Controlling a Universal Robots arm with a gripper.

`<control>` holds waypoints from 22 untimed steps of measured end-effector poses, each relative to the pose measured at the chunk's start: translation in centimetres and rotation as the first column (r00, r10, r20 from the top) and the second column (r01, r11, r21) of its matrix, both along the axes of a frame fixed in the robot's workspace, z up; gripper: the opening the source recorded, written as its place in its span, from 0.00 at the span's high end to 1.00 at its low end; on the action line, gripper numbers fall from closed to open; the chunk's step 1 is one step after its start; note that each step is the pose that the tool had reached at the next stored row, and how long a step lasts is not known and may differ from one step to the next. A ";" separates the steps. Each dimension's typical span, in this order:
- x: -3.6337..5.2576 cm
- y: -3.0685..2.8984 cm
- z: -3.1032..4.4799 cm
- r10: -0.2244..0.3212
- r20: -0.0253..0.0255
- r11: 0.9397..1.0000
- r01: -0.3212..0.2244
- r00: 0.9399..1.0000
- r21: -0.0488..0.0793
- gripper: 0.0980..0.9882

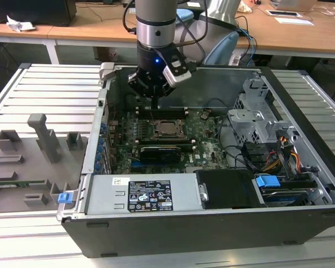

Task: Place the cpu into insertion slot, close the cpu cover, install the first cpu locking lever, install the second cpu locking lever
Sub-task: 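Install the first cpu locking lever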

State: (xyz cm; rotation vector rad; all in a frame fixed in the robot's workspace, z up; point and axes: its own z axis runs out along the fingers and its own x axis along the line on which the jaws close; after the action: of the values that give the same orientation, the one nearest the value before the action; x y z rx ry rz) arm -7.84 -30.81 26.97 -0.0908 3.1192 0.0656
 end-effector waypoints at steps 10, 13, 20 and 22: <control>-2.07 0.00 -0.04 0.000 0.000 1.000 0.000 1.000 0.002 0.99; -2.39 0.00 -0.07 0.000 0.000 1.000 0.000 1.000 0.002 0.99; -2.78 0.26 -0.26 0.000 0.000 1.000 0.000 1.000 0.002 0.99; -2.80 0.39 -0.33 0.000 0.000 1.000 0.000 1.000 0.002 0.99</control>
State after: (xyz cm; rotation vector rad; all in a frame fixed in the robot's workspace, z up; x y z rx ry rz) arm -10.63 -30.42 26.64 -0.0906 3.1192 0.0686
